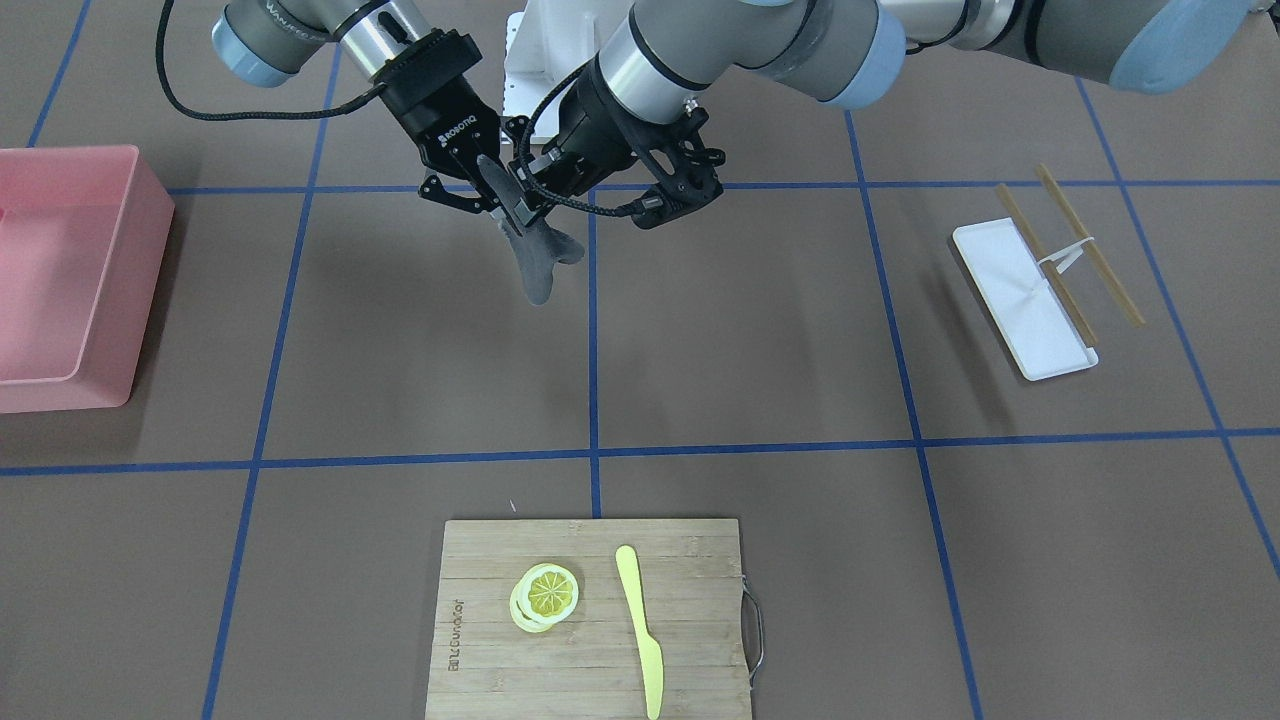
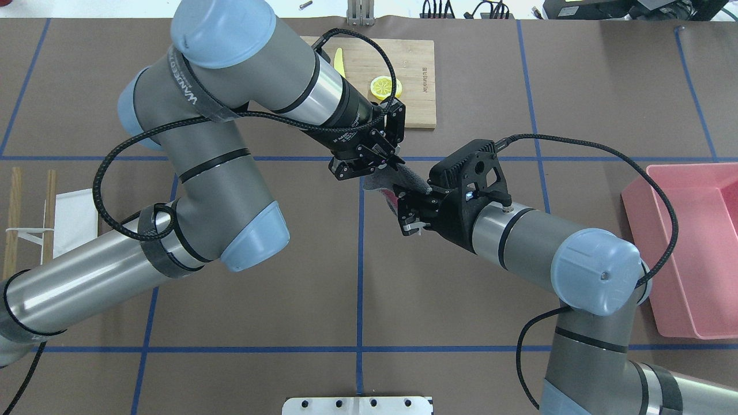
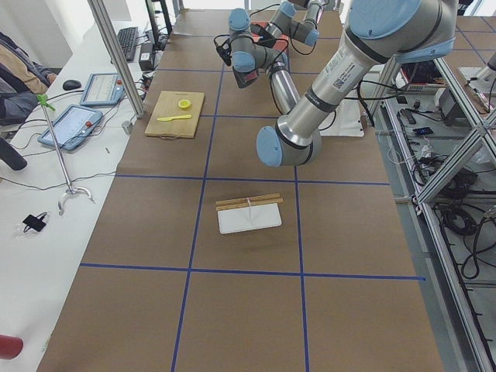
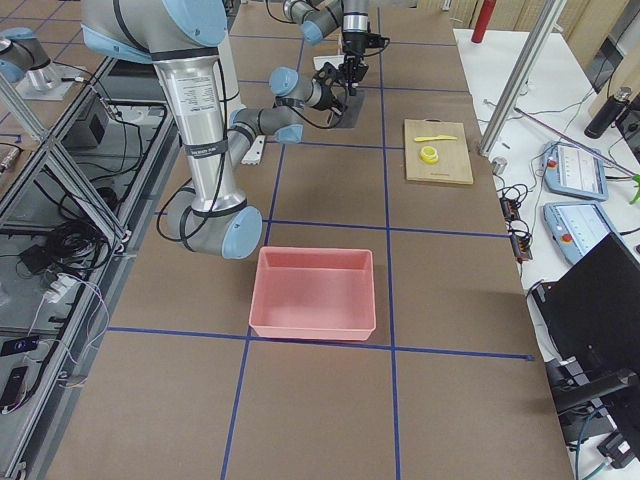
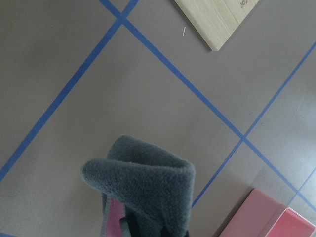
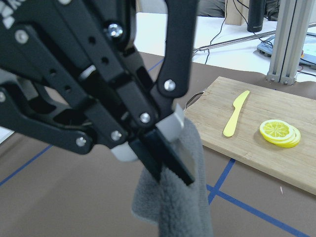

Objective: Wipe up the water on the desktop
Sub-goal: 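Release and withdraw the left gripper while the right gripper lowers the cloth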

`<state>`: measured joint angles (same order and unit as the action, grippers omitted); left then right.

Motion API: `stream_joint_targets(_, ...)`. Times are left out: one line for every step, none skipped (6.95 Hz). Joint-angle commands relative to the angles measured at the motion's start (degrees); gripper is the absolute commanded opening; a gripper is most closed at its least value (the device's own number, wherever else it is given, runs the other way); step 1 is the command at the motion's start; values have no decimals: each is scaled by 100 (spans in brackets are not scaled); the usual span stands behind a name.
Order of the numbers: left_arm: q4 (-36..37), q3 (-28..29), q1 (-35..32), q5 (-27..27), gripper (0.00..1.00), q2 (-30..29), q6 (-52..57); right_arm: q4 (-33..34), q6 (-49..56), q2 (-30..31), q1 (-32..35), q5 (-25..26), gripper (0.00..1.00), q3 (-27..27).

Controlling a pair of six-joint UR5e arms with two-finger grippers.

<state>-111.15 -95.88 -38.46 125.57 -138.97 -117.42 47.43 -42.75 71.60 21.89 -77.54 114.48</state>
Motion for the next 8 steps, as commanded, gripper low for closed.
stream_joint_targets(6,-79,-73,-363,83,45,87,117,-599,38,-10,2,0,84)
stream_joint_targets(6,-471,-178,-715,97,428,87,683,-1134,29,-10,11,0,127)
stream_joint_targets(6,-980,-554,-736,97,980,227,1846,-1783,-14,-18,-24,0,458)
stream_joint_targets(6,-1368,-871,-701,97,1508,672,2701,-2303,3,-1,-251,0,775)
stream_joint_targets(24,-1493,-1083,-709,97,2087,1494,3336,-2726,81,234,-1053,0,795)
stream_joint_targets(76,-1434,-1285,-762,97,2493,2338,3987,-2687,204,758,-1993,0,804)
stream_joint_targets(76,-1459,-1557,-771,97,2976,3103,4193,-2660,579,1112,-2620,0,822)
stream_joint_targets(68,-1494,-1846,-762,97,3520,4146,4143,-2495,1296,1211,-3044,0,813)
